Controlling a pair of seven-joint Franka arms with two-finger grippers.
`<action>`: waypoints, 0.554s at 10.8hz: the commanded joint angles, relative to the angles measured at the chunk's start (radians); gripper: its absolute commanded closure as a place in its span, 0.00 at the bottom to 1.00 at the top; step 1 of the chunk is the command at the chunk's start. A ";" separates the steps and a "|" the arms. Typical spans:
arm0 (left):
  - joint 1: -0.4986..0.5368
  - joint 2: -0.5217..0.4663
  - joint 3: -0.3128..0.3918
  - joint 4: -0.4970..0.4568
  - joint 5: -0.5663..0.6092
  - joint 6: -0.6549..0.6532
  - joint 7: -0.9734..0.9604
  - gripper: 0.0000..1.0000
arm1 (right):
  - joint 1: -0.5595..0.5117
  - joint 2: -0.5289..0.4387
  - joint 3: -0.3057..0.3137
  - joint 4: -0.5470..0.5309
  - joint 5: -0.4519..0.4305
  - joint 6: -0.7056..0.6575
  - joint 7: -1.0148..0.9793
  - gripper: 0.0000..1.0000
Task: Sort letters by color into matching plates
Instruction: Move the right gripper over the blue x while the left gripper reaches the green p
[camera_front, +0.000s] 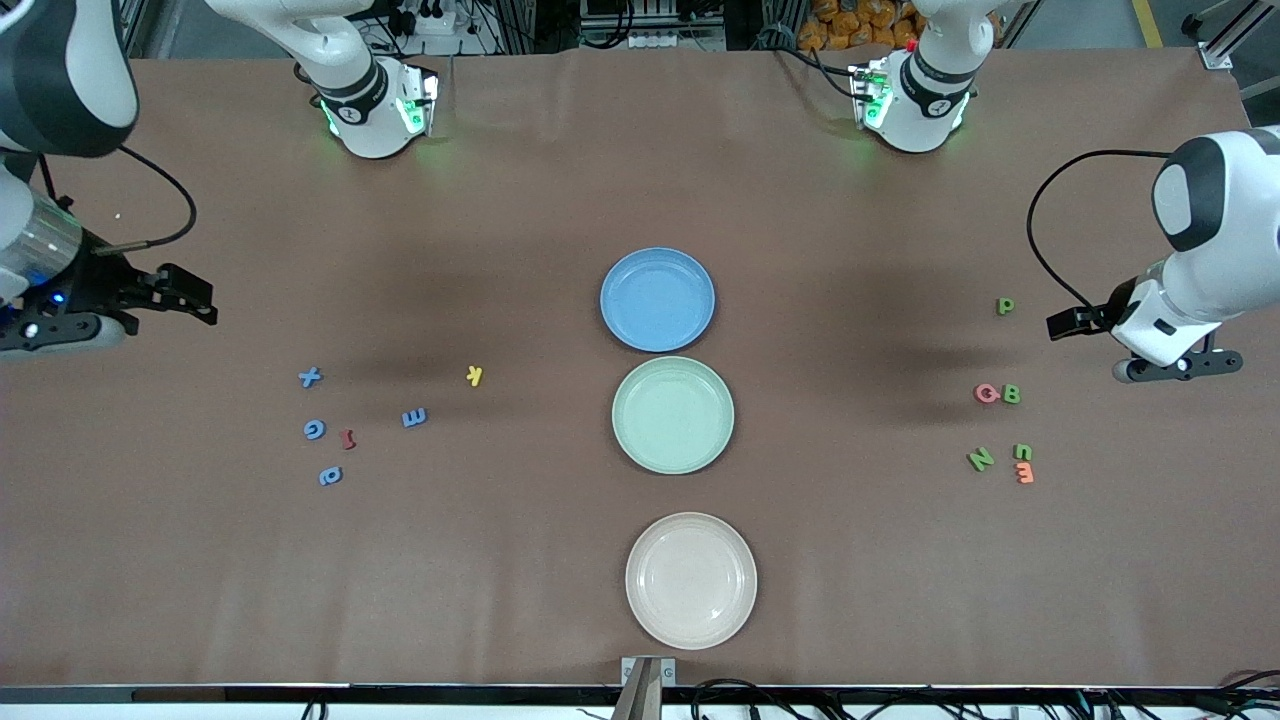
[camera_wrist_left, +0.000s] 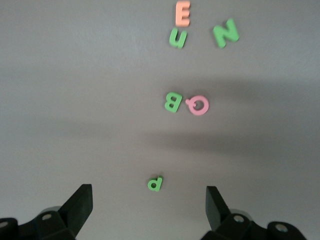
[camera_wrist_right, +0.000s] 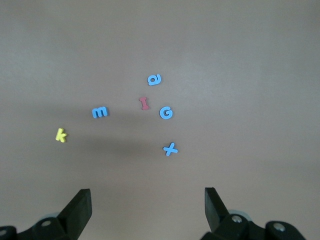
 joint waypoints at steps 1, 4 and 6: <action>0.011 -0.030 -0.010 -0.107 0.007 0.060 -0.001 0.00 | -0.031 -0.009 0.009 -0.172 0.012 0.172 -0.160 0.00; 0.018 -0.032 -0.010 -0.179 -0.023 0.111 -0.009 0.00 | -0.031 -0.009 0.009 -0.313 0.010 0.304 -0.287 0.00; 0.020 -0.030 -0.010 -0.209 -0.024 0.114 -0.009 0.00 | -0.034 -0.009 0.008 -0.402 0.010 0.415 -0.369 0.00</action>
